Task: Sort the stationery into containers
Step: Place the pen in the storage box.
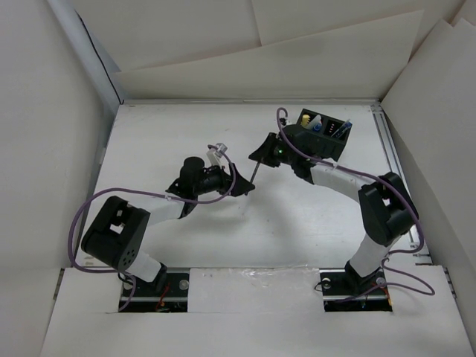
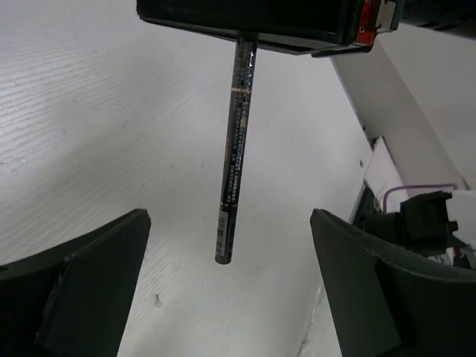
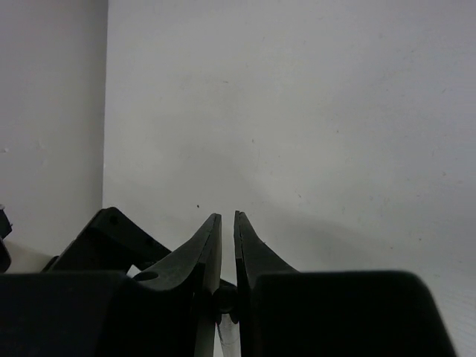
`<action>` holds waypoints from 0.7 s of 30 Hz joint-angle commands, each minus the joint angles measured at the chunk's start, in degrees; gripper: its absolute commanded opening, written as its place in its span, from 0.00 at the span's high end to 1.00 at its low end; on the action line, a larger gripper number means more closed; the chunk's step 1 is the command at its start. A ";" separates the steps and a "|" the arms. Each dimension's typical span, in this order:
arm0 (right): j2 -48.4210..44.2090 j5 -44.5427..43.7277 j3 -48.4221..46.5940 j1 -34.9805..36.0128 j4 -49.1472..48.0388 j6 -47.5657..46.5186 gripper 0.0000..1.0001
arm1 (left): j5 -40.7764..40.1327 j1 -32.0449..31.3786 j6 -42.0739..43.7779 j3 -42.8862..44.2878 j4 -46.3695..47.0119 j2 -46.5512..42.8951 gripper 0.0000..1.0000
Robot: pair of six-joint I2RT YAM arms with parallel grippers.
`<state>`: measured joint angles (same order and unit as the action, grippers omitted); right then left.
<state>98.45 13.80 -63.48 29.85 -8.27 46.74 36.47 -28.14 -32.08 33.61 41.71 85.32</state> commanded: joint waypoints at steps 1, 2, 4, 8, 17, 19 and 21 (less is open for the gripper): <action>-3.96 -1.23 -0.24 -2.33 -3.33 -0.42 1.00 | 0.53 0.02 -0.44 0.14 3.46 -2.96 0.08; -3.97 -1.23 -0.24 -3.82 -3.33 -0.42 1.00 | 1.06 0.02 -0.44 -0.38 4.16 -3.57 0.00; -5.90 -1.85 0.38 -5.58 -1.93 -1.47 1.00 | 0.45 0.02 0.08 -1.17 4.96 -6.29 0.00; -9.94 -5.62 0.91 -11.20 0.70 -2.70 1.00 | -3.24 0.02 1.58 -2.40 3.11 -10.78 0.00; -14.96 -43.39 -9.01 -23.86 8.71 -1.65 1.00 | -4.65 0.02 1.58 -4.68 1.70 -16.23 0.00; -13.56 -49.80 -11.04 -25.01 9.24 -1.65 1.00 | -5.96 0.02 1.05 -5.30 1.70 -17.63 0.00; -10.32 -53.51 -14.71 -25.54 9.24 -3.74 1.00 | -6.67 0.02 0.53 -5.83 1.70 -18.34 0.00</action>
<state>85.58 -26.11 -72.97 4.71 0.25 45.06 31.16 -28.12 -31.55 28.53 41.82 69.58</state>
